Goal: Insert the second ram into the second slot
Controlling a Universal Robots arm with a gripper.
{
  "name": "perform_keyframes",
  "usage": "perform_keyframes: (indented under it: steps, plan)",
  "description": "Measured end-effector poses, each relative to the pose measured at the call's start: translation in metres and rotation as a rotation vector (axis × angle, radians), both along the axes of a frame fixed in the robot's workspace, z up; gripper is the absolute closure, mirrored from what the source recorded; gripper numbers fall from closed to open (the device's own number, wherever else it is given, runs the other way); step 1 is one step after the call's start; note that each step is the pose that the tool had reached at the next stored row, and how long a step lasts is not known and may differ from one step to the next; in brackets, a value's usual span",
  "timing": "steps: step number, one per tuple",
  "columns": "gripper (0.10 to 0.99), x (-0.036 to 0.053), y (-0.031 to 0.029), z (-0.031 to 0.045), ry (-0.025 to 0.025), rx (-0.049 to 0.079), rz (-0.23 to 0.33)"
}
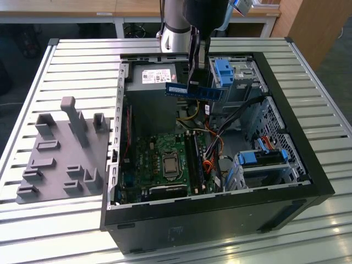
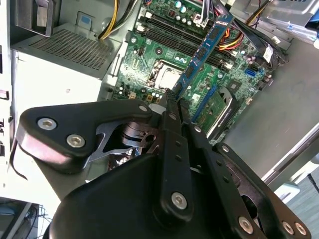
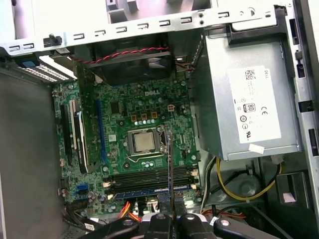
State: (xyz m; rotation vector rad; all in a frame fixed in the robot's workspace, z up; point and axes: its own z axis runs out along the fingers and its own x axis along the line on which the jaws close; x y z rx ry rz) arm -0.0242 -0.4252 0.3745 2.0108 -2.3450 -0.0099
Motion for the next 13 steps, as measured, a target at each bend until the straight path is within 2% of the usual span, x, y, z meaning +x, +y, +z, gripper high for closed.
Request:
perform_keyframes:
  steps: [13]
  plan:
    - [0.949, 0.0, 0.0, 0.0, 0.0, 0.0, -0.023]
